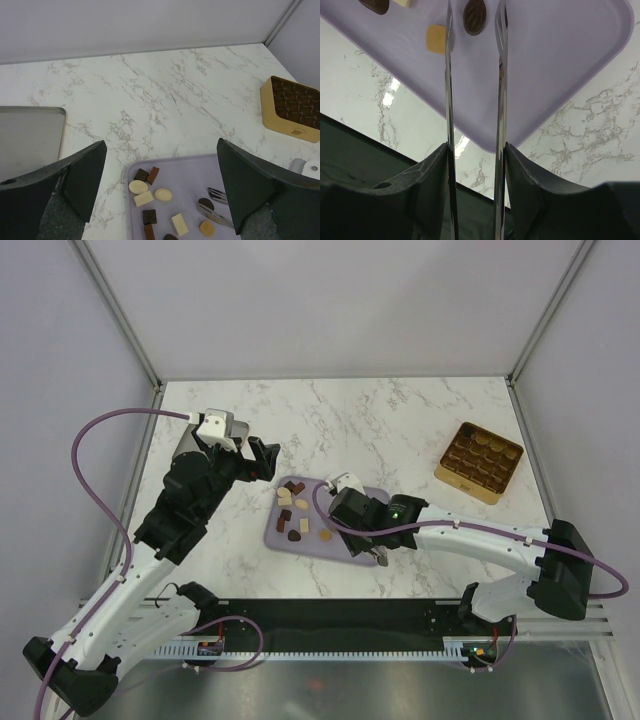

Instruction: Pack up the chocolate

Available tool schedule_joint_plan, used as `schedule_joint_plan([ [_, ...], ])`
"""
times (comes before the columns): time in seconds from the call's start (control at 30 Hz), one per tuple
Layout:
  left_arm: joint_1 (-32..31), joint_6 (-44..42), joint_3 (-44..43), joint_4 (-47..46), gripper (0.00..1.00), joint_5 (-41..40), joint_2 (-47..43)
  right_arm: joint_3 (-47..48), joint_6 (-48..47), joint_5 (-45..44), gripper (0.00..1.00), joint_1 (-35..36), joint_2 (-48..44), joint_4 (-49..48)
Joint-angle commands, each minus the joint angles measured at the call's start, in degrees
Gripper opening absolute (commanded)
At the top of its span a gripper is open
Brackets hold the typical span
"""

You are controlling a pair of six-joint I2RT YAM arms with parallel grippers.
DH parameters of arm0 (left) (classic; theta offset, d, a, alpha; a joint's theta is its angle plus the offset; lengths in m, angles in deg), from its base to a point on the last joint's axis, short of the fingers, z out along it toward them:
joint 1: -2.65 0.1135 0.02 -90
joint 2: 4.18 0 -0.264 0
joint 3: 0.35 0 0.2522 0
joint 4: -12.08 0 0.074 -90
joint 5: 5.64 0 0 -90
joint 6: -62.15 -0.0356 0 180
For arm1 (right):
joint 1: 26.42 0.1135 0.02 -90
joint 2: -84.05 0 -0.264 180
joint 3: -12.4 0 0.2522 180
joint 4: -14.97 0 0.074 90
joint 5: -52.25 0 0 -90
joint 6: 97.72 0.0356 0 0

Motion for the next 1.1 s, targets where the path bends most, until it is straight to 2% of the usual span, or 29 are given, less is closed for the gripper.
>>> schedule_joint_plan([
  [0.0,0.2,0.9,-1.0,-1.2,1.00,-1.4,-0.1,-0.2,0.8,-0.8,0.53,0.4,0.1,-1.7],
  [0.4,0.2,1.0,-1.0,-1.2,1.00,-1.3,-0.3,0.6,-0.2,1.0,0.49,0.5,1.9,-1.1],
  [0.53,0.2,1.0,-1.1,-1.2,1.00,-1.3,-0.1,1.4,-0.2,0.6,0.41,0.4,1.6,0.0],
  [0.77,0.2,1.0,-1.1,-1.2,1.00,-1.4,-0.3,7.6,-1.3,-7.0,0.36,0.0,1.3,6.7],
  [0.87,0.2,1.0,-1.0,-1.3,1.00,-1.5,-0.4,9.6,-2.3,-8.8,0.36,-2.4,1.2,7.8],
  [1.07,0.2,1.1,-1.0,-1.2,1.00,-1.3,-0.3,13.7,-7.0,-9.6,0.36,-13.6,-0.1,8.2],
])
